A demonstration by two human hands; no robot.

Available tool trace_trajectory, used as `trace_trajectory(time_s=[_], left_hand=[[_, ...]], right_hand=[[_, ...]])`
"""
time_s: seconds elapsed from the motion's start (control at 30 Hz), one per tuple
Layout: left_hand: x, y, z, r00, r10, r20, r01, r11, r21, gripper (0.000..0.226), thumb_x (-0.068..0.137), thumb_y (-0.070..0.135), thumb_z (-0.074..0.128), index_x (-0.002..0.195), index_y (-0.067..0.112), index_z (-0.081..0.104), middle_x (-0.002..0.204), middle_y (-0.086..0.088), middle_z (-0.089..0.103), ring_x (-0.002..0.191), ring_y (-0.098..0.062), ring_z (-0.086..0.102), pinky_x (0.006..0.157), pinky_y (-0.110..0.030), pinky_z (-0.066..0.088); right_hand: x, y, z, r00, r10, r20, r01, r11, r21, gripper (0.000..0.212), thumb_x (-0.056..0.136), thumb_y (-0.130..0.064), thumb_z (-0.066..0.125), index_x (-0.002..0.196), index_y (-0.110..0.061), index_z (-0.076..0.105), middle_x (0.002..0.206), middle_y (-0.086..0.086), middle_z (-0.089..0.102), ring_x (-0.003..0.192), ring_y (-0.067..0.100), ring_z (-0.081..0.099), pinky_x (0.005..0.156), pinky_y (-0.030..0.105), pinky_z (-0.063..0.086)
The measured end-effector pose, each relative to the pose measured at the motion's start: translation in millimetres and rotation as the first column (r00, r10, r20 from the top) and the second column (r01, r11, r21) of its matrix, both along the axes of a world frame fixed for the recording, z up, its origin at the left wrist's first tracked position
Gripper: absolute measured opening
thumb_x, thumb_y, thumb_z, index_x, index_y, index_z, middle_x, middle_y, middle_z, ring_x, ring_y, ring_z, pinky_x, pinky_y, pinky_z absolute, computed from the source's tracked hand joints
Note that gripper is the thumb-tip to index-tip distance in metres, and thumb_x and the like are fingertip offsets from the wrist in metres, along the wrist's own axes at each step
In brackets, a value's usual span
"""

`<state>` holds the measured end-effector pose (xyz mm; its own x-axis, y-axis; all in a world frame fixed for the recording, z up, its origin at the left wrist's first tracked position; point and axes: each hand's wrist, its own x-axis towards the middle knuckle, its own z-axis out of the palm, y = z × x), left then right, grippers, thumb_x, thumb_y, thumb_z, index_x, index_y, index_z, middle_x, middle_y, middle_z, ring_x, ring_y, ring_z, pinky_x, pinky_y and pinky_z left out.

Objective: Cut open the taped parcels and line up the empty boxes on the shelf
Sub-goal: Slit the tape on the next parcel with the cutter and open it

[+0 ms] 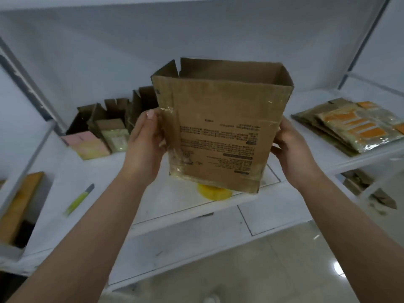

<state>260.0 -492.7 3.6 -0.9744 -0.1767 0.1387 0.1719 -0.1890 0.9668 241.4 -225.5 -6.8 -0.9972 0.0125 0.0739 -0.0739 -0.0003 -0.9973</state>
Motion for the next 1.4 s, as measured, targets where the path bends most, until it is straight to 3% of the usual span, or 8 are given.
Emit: trace_trajectory(time_s=[0.23, 0.47, 0.6, 0.7, 0.9, 1.1, 1.27, 1.4], left_hand=[[31, -61, 3, 0.976, 0.214, 0.033, -0.216, 0.970, 0.112, 0.025, 0.104, 0.031, 0.042, 0.088, 0.021, 0.059, 0.073, 0.011, 0.066, 0.074, -0.006, 0.063, 0.069, -0.026, 0.053], [22, -126, -12, 0.971, 0.225, 0.077, -0.234, 0.964, 0.129, 0.021, 0.099, 0.011, 0.048, 0.082, 0.016, 0.061, 0.066, 0.003, 0.061, 0.063, -0.013, 0.060, 0.070, -0.035, 0.050], [1, -163, -25, 0.978, 0.188, 0.093, -0.200, 0.969, 0.145, 0.019, 0.100, 0.018, 0.052, 0.115, 0.009, 0.060, 0.078, 0.001, 0.067, 0.073, -0.015, 0.067, 0.076, -0.038, 0.056], [-12, -175, -35, 0.991, 0.096, 0.097, -0.109, 0.985, 0.132, 0.016, 0.101, 0.026, 0.050, 0.109, 0.018, 0.061, 0.077, 0.003, 0.070, 0.076, -0.014, 0.069, 0.080, -0.039, 0.056], [-31, -186, -51, 0.964, -0.185, 0.190, 0.150, 0.971, 0.186, 0.037, 0.093, 0.033, 0.054, 0.128, 0.023, 0.061, 0.116, -0.008, 0.070, 0.099, -0.024, 0.070, 0.074, -0.036, 0.059], [-47, -192, -59, 0.950, -0.241, 0.200, 0.190, 0.951, 0.242, 0.047, 0.082, 0.026, 0.064, 0.129, 0.023, 0.060, 0.124, -0.009, 0.065, 0.097, -0.023, 0.070, 0.072, -0.036, 0.059], [-59, -193, -64, 0.951, -0.257, 0.171, 0.218, 0.951, 0.217, 0.045, 0.091, 0.014, 0.060, 0.133, 0.030, 0.055, 0.123, -0.002, 0.066, 0.104, -0.020, 0.069, 0.075, -0.037, 0.059], [-64, -192, -66, 0.951, -0.280, 0.133, 0.257, 0.951, 0.170, 0.049, 0.097, 0.005, 0.051, 0.135, 0.036, 0.053, 0.118, 0.001, 0.068, 0.104, -0.021, 0.068, 0.083, -0.043, 0.058]], right_hand=[[28, -74, 14, 0.997, 0.053, 0.059, -0.052, 0.998, -0.021, 0.066, 0.079, -0.018, 0.049, 0.144, -0.027, 0.048, 0.143, 0.007, 0.052, 0.122, 0.023, 0.055, 0.101, 0.031, 0.045], [18, -147, -1, 0.996, 0.037, 0.076, -0.028, 0.993, -0.114, 0.045, 0.100, -0.006, 0.032, 0.139, -0.015, 0.052, 0.092, -0.003, 0.069, 0.081, 0.006, 0.067, 0.078, 0.022, 0.049], [5, -188, -25, 0.989, -0.032, 0.142, 0.062, 0.974, -0.216, 0.039, 0.102, -0.011, 0.030, 0.128, -0.015, 0.058, 0.083, 0.000, 0.071, 0.091, 0.019, 0.065, 0.091, 0.037, 0.050], [3, -204, -43, 0.970, -0.092, 0.223, 0.160, 0.937, -0.311, 0.040, 0.102, -0.018, 0.028, 0.124, -0.013, 0.060, 0.091, 0.004, 0.073, 0.099, 0.025, 0.065, 0.092, 0.043, 0.051], [-2, -212, -62, 0.926, -0.120, 0.358, 0.263, 0.885, -0.383, 0.063, 0.103, -0.039, 0.035, 0.059, -0.024, 0.077, 0.064, 0.001, 0.072, 0.063, 0.016, 0.070, 0.080, 0.037, 0.051], [-13, -211, -57, 0.939, -0.040, 0.342, 0.189, 0.891, -0.412, 0.035, 0.099, -0.047, 0.045, 0.112, -0.025, 0.068, 0.089, 0.008, 0.076, 0.078, 0.021, 0.074, 0.075, 0.038, 0.055], [-16, -217, -57, 0.953, -0.079, 0.292, 0.178, 0.927, -0.331, 0.034, 0.097, -0.042, 0.051, 0.125, -0.025, 0.060, 0.112, 0.014, 0.071, 0.096, 0.029, 0.070, 0.088, 0.046, 0.055], [-15, -219, -60, 0.960, -0.129, 0.249, 0.204, 0.931, -0.304, 0.036, 0.099, -0.036, 0.050, 0.133, -0.025, 0.053, 0.110, 0.006, 0.070, 0.089, 0.021, 0.073, 0.074, 0.038, 0.056]])
